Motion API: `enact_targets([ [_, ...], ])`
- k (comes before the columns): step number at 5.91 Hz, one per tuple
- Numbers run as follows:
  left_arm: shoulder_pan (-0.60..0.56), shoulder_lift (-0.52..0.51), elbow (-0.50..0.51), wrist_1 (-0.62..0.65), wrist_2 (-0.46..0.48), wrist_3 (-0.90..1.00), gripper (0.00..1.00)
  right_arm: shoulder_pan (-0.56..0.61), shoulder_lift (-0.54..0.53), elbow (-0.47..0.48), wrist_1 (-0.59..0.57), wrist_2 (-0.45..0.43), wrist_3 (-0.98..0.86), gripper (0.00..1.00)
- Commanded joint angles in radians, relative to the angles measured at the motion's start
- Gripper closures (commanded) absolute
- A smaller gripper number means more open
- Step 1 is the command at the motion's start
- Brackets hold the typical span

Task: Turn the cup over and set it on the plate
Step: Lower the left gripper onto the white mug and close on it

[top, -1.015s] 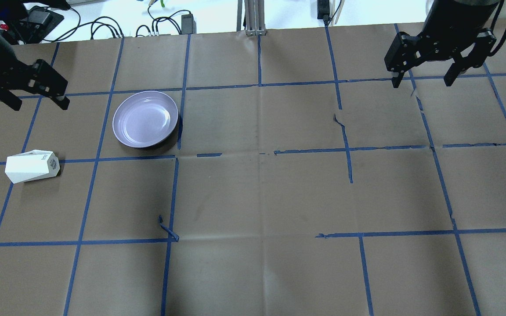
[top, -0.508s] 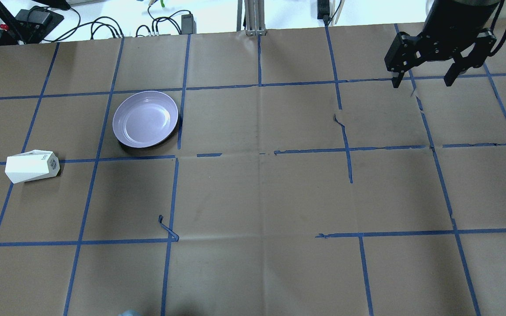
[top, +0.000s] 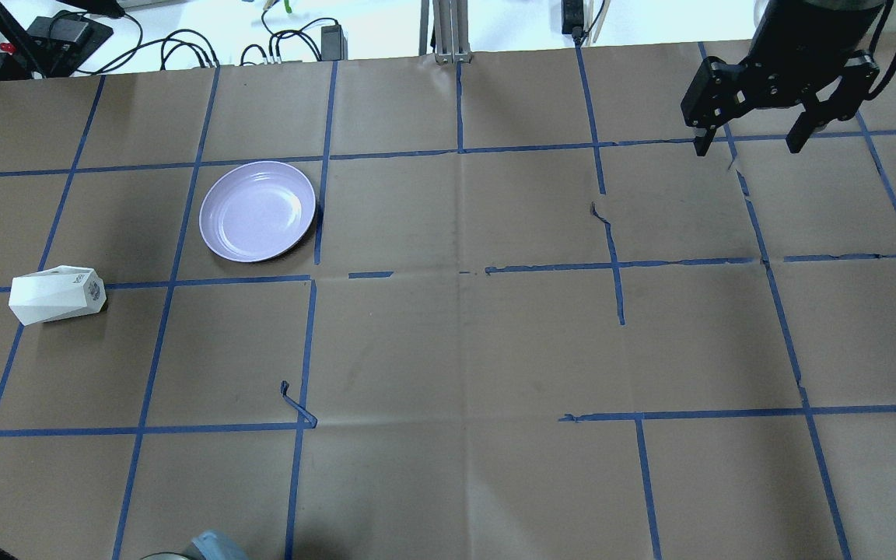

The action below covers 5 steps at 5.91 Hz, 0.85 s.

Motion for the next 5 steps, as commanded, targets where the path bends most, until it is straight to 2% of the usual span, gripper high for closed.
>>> enact_targets([
  [1,0.096,-0.135,0.013,0.007,-0.069,0.136,0.01,0.000,0.000,0.000,0.000,0.000,0.000,0.00],
  [3,0.186,-0.304,0.062,0.048,-0.167,0.316,0.01,0.000,0.000,0.000,0.000,0.000,0.000,0.00],
  [5,0.226,-0.465,0.079,0.021,-0.309,0.340,0.05,0.000,0.000,0.000,0.000,0.000,0.000,0.00],
])
